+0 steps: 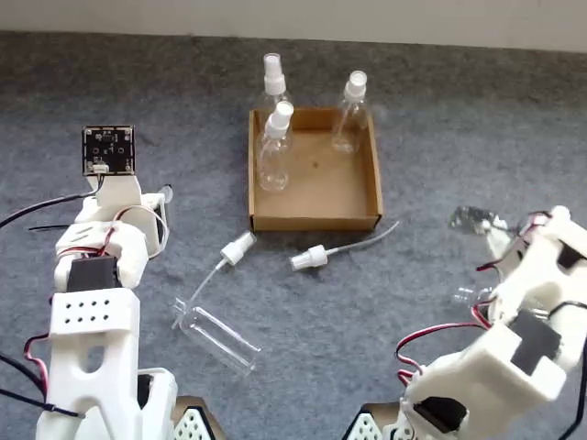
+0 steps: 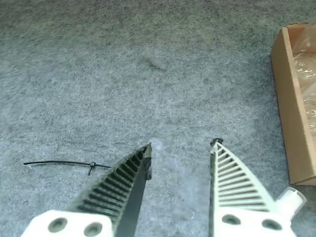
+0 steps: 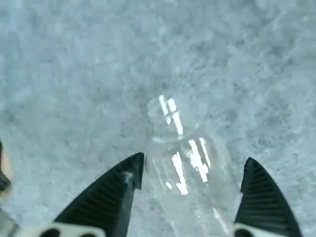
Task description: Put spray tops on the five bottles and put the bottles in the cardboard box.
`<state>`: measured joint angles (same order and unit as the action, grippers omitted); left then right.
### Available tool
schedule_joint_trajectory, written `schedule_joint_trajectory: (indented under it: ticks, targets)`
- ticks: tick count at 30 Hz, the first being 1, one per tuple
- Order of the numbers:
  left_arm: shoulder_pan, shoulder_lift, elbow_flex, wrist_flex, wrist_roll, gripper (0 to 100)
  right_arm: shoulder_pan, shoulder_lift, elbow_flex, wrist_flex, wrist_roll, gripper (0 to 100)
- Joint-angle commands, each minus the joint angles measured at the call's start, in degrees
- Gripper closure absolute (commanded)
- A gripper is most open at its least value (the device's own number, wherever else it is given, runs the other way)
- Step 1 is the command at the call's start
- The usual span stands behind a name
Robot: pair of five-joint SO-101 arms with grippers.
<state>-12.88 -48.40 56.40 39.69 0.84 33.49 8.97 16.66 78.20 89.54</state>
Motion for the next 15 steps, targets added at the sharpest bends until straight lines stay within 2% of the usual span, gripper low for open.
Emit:
schedule_joint_trajectory:
  ticks: [1, 3, 5, 10, 15]
  targets:
    - [1.0, 0.2, -0.2, -0.9, 0.4, 81, -4.4, -1.2, -0.4, 0.7, -30.7, 74.2]
    - [1.0, 0.2, -0.2, -0.9, 0.4, 81, -5.3, -1.2, -0.4, 0.7, -39.4, 77.9]
    - [1.0, 0.2, -0.2, -0.9, 0.4, 81, -5.5, -0.9, -0.3, 0.6, -39.4, 81.3]
    - [1.0, 0.2, -0.2, -0.9, 0.4, 81, -2.6, -1.2, 0.0, 1.3, -19.4, 82.0]
    - [1.0, 0.2, -0.2, -0.9, 0.4, 81, 1.2, -1.0, 0.1, 1.2, -10.0, 82.0]
